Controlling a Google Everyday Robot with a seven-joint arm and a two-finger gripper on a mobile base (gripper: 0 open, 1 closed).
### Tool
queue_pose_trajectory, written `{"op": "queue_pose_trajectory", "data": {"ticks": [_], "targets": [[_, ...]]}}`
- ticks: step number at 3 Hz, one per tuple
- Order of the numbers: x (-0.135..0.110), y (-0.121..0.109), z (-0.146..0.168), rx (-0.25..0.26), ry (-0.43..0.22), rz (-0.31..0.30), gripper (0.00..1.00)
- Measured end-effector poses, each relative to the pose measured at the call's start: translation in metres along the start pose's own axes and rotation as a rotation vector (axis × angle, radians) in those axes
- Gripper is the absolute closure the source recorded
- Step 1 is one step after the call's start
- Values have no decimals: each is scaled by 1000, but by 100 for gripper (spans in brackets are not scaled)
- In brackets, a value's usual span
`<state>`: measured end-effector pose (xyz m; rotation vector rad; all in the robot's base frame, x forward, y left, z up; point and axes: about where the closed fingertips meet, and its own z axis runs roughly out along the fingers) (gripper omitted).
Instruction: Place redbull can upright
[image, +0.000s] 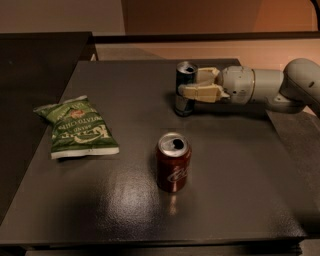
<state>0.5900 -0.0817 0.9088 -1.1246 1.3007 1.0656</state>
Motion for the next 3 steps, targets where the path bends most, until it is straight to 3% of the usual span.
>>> {"op": "queue_pose_trajectory", "data": {"ticks": [1, 2, 3], "targets": [[-1, 1, 3, -5, 0, -1, 12], [-1, 1, 5, -10, -1, -1, 0], [-1, 1, 5, -10, -1, -1, 0]]}}
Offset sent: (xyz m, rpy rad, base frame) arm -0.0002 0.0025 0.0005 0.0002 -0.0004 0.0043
